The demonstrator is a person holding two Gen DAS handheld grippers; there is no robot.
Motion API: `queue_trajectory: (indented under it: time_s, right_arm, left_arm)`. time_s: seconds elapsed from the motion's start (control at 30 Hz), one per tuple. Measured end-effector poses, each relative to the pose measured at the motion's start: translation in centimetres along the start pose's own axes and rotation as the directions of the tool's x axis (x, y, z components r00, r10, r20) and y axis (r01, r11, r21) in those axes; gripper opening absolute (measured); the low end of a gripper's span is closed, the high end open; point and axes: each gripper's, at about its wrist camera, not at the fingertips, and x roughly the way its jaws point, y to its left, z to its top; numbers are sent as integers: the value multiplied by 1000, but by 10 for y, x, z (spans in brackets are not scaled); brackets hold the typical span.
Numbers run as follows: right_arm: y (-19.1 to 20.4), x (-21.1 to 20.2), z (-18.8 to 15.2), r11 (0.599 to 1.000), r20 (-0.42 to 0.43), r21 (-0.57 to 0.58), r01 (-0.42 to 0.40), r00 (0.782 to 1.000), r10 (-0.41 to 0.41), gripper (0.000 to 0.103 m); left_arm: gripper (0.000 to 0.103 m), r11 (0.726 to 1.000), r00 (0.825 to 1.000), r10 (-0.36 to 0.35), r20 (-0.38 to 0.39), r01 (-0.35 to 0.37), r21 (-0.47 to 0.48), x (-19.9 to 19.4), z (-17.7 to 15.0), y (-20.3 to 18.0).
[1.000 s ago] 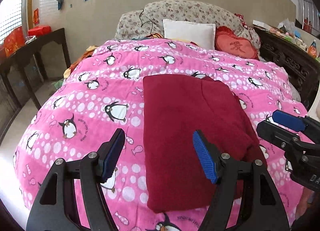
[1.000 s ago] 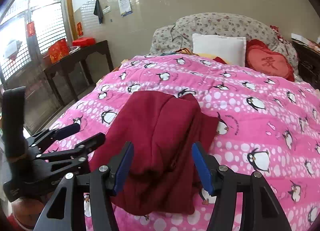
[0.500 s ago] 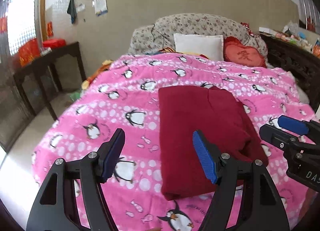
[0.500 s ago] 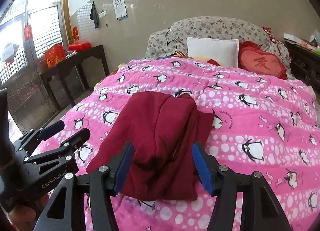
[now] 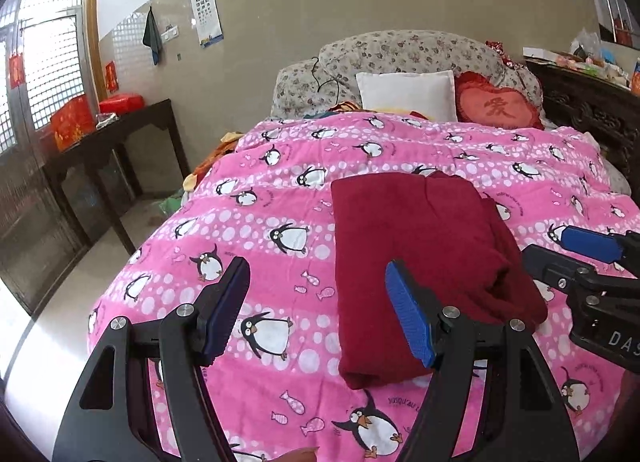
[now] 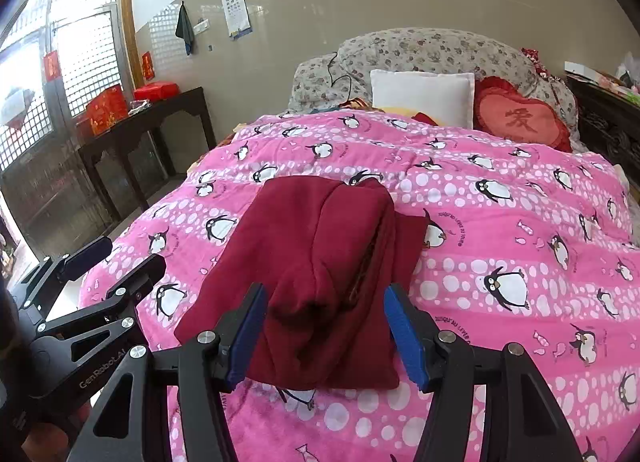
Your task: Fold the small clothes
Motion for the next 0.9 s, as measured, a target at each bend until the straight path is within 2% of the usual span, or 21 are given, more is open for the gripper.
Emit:
queue_trajectory:
  time_s: [0.2,0.9]
  right_arm:
    - [1,-2,1,1000,7,2,0,1000,0,59]
    - [8,3,2,1000,-8,-6,-15,1000,15,59]
  left_arm:
    - [71,999,999,-36,5,36,-24,-1,2,1]
    - [71,999,999,-38,9,39,-17,-1,2,-3]
